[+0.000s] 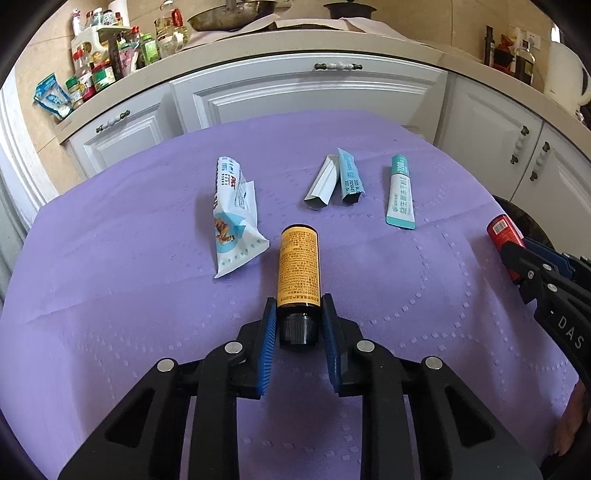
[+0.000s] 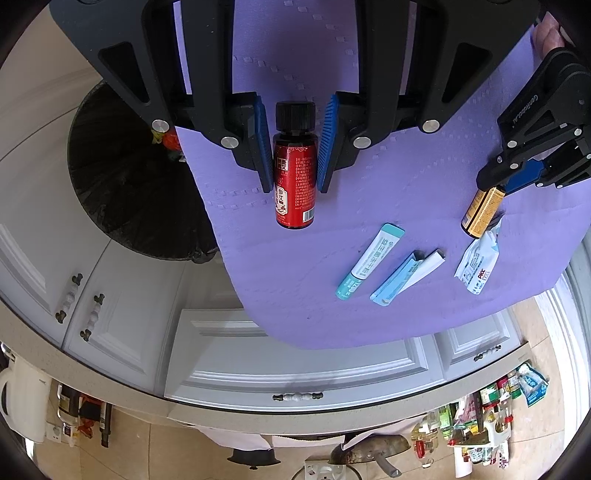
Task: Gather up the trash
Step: 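Carry the red can and yellow bottle toward the black bin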
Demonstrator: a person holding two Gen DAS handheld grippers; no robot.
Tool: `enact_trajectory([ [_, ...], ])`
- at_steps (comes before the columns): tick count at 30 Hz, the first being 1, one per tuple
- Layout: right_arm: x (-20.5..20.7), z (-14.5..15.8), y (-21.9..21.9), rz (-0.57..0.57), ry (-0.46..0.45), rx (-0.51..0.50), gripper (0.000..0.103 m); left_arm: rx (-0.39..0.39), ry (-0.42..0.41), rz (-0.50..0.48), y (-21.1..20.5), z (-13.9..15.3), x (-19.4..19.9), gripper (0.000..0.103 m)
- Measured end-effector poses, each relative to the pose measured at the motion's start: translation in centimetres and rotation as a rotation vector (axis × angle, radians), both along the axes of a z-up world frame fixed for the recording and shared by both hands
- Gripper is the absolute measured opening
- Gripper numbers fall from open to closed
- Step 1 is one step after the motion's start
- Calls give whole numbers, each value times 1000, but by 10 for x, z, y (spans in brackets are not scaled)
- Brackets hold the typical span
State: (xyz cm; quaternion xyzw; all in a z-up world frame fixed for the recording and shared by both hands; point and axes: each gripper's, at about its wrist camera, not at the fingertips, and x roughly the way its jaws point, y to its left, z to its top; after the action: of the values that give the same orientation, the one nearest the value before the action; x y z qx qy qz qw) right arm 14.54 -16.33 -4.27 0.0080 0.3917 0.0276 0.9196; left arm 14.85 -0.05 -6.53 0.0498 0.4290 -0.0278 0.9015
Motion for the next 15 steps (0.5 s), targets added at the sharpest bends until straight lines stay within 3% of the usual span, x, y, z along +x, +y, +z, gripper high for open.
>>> enact_trajectory([
  [15, -5, 7, 2, -23, -19, -14, 23, -5, -58, 4, 6, 12, -7, 24],
])
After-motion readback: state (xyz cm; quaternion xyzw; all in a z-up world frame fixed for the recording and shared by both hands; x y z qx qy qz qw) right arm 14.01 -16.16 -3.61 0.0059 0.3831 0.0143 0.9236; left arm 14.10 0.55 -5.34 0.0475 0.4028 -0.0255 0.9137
